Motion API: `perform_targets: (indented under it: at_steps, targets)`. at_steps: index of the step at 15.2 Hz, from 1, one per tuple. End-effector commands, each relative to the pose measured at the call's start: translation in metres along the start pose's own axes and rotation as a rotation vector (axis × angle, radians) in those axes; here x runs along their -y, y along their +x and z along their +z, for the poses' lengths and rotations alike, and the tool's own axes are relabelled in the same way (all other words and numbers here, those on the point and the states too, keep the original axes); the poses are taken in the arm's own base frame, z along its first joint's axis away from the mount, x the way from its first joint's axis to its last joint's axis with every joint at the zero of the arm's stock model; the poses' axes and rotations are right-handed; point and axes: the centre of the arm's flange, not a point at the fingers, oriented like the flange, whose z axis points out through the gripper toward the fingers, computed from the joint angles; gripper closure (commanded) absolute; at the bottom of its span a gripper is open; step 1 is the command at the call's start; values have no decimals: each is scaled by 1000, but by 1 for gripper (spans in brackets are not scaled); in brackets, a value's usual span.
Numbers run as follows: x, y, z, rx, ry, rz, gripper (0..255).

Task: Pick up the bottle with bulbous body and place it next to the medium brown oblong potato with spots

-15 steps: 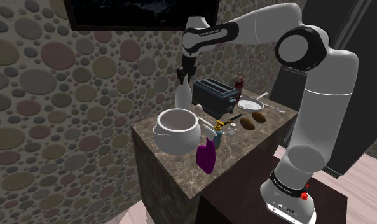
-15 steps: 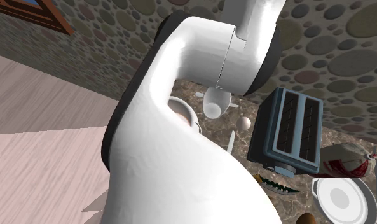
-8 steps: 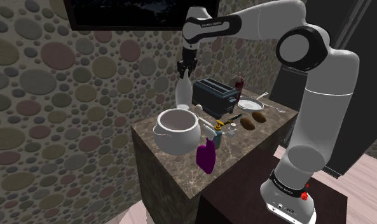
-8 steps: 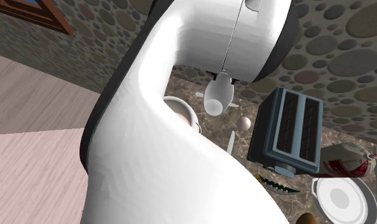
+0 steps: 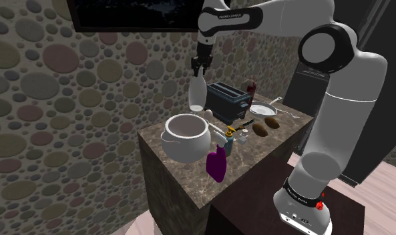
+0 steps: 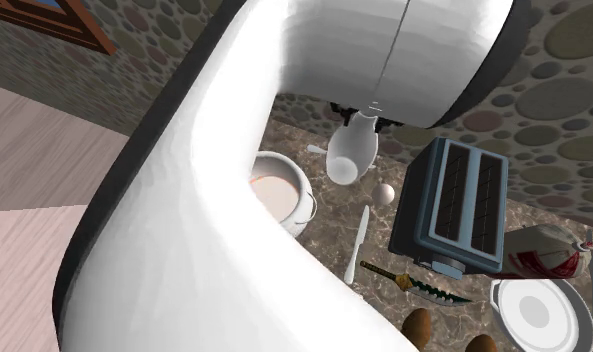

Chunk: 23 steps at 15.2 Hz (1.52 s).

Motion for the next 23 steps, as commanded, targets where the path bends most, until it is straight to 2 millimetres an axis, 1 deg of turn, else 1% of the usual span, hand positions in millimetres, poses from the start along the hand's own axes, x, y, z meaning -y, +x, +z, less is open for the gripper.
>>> perform_targets:
  at_steps: [1,23]
  targets:
    - [-15,-18,-11,0,0,0,255]
    - [-181,-222,-134,0,0,0,255]
